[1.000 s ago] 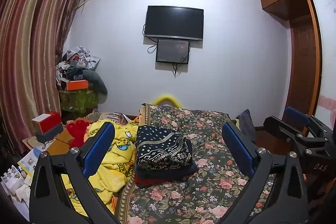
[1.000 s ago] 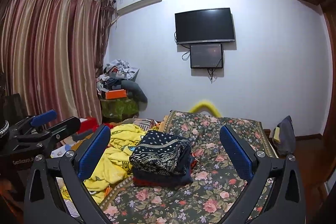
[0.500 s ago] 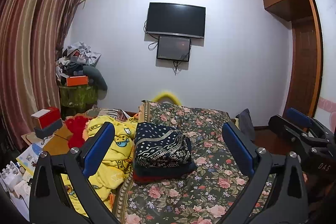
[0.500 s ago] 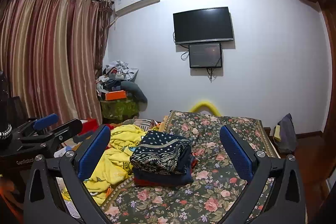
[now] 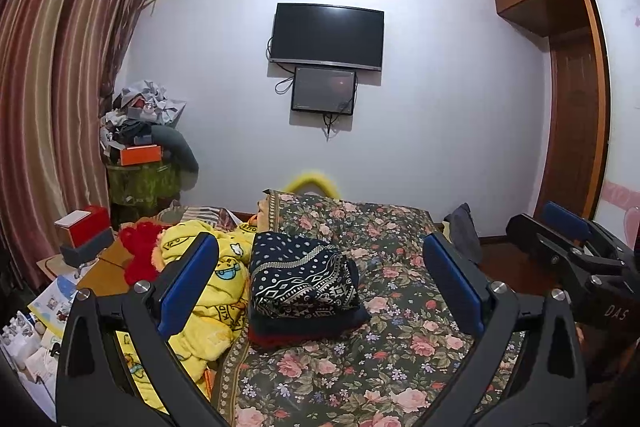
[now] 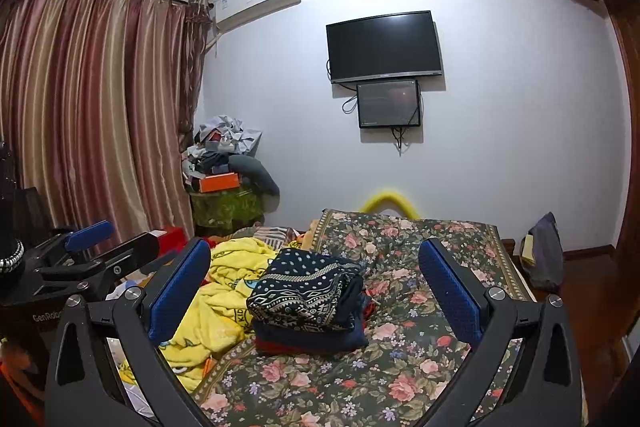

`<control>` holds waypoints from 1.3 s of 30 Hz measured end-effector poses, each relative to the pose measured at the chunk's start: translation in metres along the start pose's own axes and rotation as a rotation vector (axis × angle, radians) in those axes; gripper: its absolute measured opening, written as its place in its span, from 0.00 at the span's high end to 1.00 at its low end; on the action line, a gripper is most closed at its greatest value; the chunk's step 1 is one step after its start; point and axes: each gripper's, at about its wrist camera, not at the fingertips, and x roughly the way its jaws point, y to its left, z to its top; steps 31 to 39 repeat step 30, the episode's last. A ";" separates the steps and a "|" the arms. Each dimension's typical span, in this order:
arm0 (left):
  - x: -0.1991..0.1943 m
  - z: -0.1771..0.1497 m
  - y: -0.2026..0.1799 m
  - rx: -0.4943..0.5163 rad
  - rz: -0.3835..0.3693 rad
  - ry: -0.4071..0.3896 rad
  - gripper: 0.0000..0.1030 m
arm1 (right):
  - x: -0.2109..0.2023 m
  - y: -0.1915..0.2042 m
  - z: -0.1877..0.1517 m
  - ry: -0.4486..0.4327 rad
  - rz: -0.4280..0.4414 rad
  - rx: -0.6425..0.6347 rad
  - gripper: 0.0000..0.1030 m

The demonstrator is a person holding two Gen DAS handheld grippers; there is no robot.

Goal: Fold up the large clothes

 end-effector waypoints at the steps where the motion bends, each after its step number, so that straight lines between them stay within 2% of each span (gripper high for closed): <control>1: 0.001 0.000 0.000 0.001 -0.007 0.004 0.00 | 0.000 0.000 0.000 0.000 0.001 0.001 0.00; 22: 0.003 -0.001 -0.009 0.022 -0.034 0.011 0.00 | -0.001 -0.001 0.001 -0.006 -0.011 0.006 0.00; 39: 0.006 -0.002 -0.006 0.016 -0.025 0.021 0.00 | -0.001 -0.001 0.000 -0.002 -0.011 0.011 0.00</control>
